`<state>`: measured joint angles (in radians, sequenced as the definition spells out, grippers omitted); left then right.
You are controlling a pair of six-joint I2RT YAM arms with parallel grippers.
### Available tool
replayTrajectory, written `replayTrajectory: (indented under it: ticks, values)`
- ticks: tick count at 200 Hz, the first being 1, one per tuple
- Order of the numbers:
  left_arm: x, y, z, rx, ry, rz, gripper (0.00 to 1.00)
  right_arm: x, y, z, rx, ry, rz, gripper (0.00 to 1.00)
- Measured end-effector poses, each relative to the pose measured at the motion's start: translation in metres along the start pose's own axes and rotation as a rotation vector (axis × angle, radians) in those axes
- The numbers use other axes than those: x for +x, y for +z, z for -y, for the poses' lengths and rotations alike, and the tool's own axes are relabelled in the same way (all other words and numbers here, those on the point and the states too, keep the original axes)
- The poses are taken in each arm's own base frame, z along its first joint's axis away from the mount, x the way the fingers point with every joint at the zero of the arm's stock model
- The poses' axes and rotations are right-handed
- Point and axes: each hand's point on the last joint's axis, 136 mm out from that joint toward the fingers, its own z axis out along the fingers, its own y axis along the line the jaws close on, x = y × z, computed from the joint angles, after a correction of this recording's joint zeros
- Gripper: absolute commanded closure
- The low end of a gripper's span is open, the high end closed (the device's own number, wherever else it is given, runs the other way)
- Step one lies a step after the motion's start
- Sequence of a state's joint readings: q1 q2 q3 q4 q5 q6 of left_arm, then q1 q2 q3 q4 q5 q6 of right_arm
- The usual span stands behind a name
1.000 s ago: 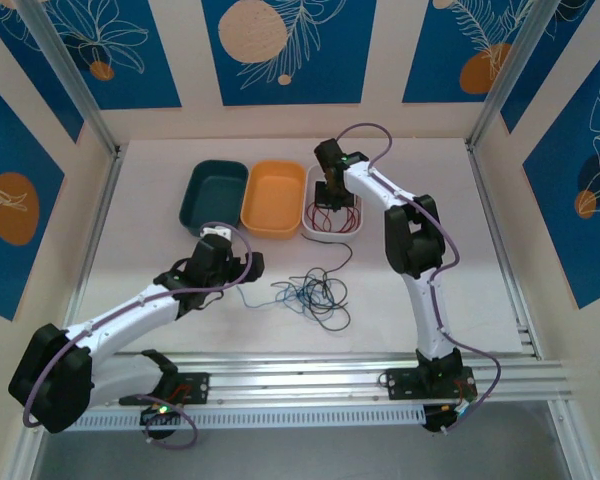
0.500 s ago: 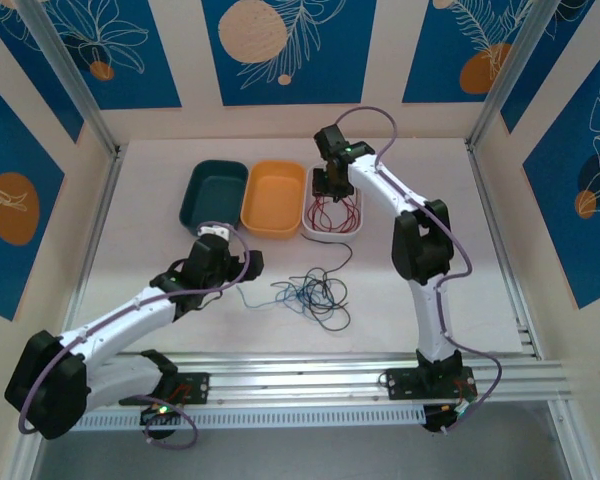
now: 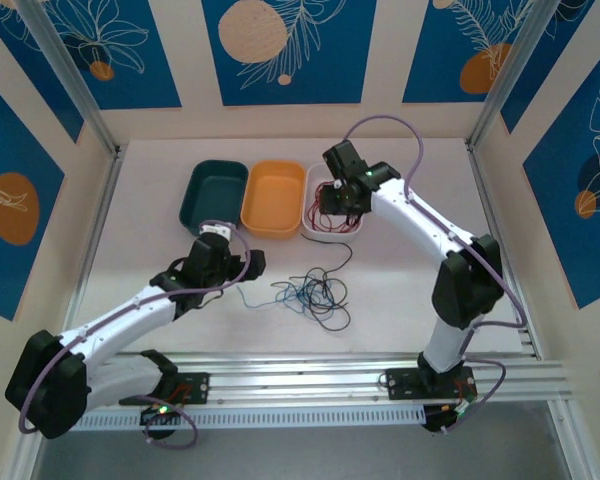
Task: Untangle the cables
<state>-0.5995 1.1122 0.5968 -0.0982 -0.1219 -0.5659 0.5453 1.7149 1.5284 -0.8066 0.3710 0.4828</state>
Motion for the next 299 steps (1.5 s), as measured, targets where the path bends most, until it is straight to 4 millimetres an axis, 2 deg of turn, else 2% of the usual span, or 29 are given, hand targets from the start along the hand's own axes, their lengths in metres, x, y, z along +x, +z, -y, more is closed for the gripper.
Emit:
replayTrajectory:
  ticks: [31, 54, 90, 110, 142, 178, 200, 224, 266, 299]
  values:
    - [0.008, 0.008, 0.008, 0.033, 0.004, -0.055, 0.00, 0.052, -0.009, 0.004, 0.020, -0.034, -0.038, 0.48]
    - [0.024, 0.014, 0.015, 0.051, 0.018, -0.118, 0.00, 0.084, -0.015, 0.004, 0.027, -0.071, -0.055, 0.46]
    - [0.047, 0.020, 0.026, 0.066, 0.018, -0.186, 0.00, 0.135, -0.014, -0.010, 0.010, -0.148, -0.112, 0.48]
    - [0.052, 0.024, 0.024, 0.058, -0.013, -0.197, 0.00, 0.156, -0.011, -0.024, -0.016, -0.191, -0.141, 0.50]
    - [0.055, 0.027, 0.021, 0.042, -0.044, -0.202, 0.00, 0.175, 0.001, -0.043, -0.033, -0.233, -0.187, 0.56]
    - [0.054, 0.028, 0.020, 0.036, -0.052, -0.198, 0.00, 0.189, 0.027, -0.036, 0.039, -0.233, -0.254, 0.61]
    - [0.055, 0.028, 0.018, 0.027, -0.051, -0.196, 0.00, 0.188, 0.033, -0.031, 0.056, -0.221, -0.262, 0.63]
    - [0.058, 0.029, 0.015, 0.017, -0.050, -0.200, 0.00, 0.179, 0.036, -0.027, 0.056, -0.186, -0.249, 0.74]
    - [0.054, 0.029, 0.017, 0.026, -0.058, -0.184, 0.00, 0.167, 0.037, -0.025, 0.052, -0.146, -0.231, 0.98]
    - [0.052, 0.030, 0.018, 0.033, -0.059, -0.175, 0.00, 0.150, 0.023, -0.034, 0.021, -0.141, -0.180, 1.00]
